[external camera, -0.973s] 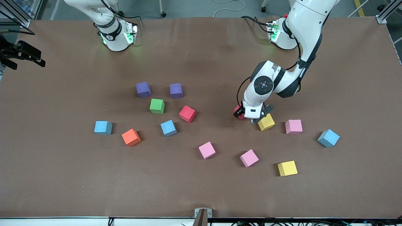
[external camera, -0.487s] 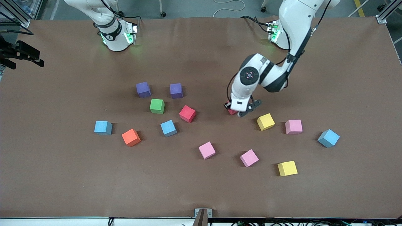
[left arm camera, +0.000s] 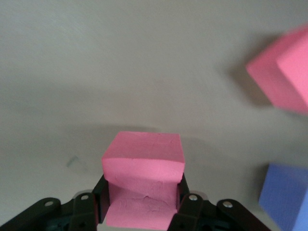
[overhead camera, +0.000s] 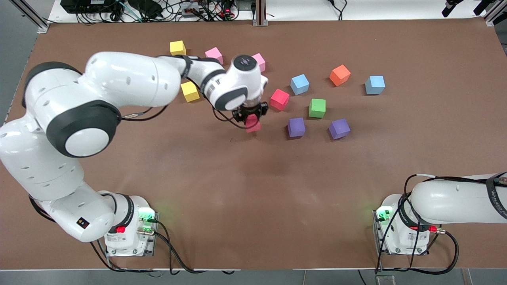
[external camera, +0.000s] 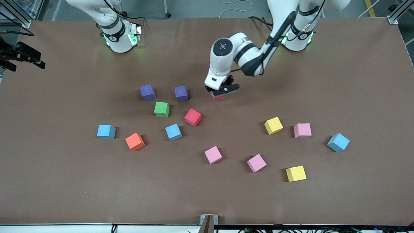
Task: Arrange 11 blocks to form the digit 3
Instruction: 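Lift the red cube and set it beside the purple cubes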
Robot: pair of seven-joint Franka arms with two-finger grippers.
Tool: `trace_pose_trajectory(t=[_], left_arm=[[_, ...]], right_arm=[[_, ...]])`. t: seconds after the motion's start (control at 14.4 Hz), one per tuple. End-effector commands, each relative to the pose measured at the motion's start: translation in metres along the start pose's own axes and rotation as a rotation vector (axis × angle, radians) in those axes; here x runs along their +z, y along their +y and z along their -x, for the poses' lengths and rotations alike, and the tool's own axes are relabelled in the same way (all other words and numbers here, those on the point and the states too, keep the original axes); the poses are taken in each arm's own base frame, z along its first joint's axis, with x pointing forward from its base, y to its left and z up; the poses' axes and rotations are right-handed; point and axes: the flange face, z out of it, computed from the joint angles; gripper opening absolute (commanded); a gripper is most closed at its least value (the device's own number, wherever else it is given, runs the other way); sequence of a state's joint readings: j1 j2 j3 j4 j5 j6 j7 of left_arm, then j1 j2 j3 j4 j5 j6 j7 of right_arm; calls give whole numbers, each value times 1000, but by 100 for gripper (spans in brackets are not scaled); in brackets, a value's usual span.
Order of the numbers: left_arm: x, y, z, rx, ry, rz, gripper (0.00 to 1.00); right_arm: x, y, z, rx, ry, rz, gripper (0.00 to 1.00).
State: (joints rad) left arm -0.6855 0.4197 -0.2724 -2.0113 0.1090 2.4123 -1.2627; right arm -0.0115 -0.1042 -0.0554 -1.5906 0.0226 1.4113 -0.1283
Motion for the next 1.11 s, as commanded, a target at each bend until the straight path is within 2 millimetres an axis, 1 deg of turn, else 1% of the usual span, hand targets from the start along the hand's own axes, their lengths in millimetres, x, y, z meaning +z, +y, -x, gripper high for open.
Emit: trace_pose_trajectory(t=[0.0,0.07,0.14,0.28,0.35,0.42,0.49,0.56,0.63,0.7,0.83,0.9,0.97,1.04], left_arm=[[11,20,14,63,11,-14,28],[14,26,25,85,10,-12,28],[17,29,31,112,20,-16,28],[24,30,34,153,44,-30,28],[24,33,36,150,43,-24,28],[28,38,43,161,38,-25,28],[30,39,45,173,38,-25,28],[28,44,44,174,41,-16,28],[32,47,44,172,37,-15,29],[35,50,47,175,33,-16,31],[41,51,52,187,28,-23,32],[41,51,52,187,28,-23,33],[42,51,55,193,27,-29,34],[42,52,60,201,26,-31,35]], right_arm=[[-5,1,4,-6,13,11,100],[-6,1,4,-6,16,11,100],[-6,2,4,-5,16,11,100],[-8,3,4,-10,17,11,100],[-12,2,5,-10,22,12,100],[-14,3,3,-8,23,14,100],[-14,6,3,-2,25,13,100],[-10,8,-1,4,22,12,100],[-8,8,-5,-1,20,16,100],[-9,9,-7,3,27,17,100],[-1,10,-16,3,20,15,100],[6,13,-24,7,20,16,100],[6,15,-25,10,25,16,100],[11,18,-31,13,34,16,100]])
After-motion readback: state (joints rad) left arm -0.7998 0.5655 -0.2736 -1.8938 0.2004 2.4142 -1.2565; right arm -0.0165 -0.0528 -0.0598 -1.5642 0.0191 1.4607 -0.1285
